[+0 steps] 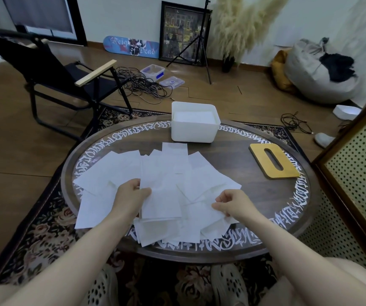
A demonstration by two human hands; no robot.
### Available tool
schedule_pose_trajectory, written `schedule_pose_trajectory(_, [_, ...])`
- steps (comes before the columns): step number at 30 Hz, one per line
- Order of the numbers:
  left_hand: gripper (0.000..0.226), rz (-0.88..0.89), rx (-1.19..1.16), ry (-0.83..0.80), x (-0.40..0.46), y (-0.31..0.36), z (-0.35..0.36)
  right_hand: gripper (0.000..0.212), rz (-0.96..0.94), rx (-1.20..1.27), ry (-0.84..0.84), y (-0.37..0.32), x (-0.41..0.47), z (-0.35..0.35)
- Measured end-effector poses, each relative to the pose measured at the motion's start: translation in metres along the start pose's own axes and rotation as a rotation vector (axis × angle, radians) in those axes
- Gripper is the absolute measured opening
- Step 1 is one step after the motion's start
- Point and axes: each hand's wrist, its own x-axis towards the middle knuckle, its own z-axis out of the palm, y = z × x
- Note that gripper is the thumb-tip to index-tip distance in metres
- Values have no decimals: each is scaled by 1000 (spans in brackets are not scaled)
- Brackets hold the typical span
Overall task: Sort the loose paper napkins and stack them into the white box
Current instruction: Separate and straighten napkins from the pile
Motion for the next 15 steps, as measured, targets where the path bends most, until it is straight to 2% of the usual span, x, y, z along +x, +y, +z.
schedule_pose_trajectory(6, [23, -4, 14, 0, 0, 1, 5, 14, 19, 42, 61, 4, -2, -17])
schedule_pose_trajectory(15, [24, -20, 5, -28, 0, 3, 20, 3, 6, 272, 99, -2, -18, -49])
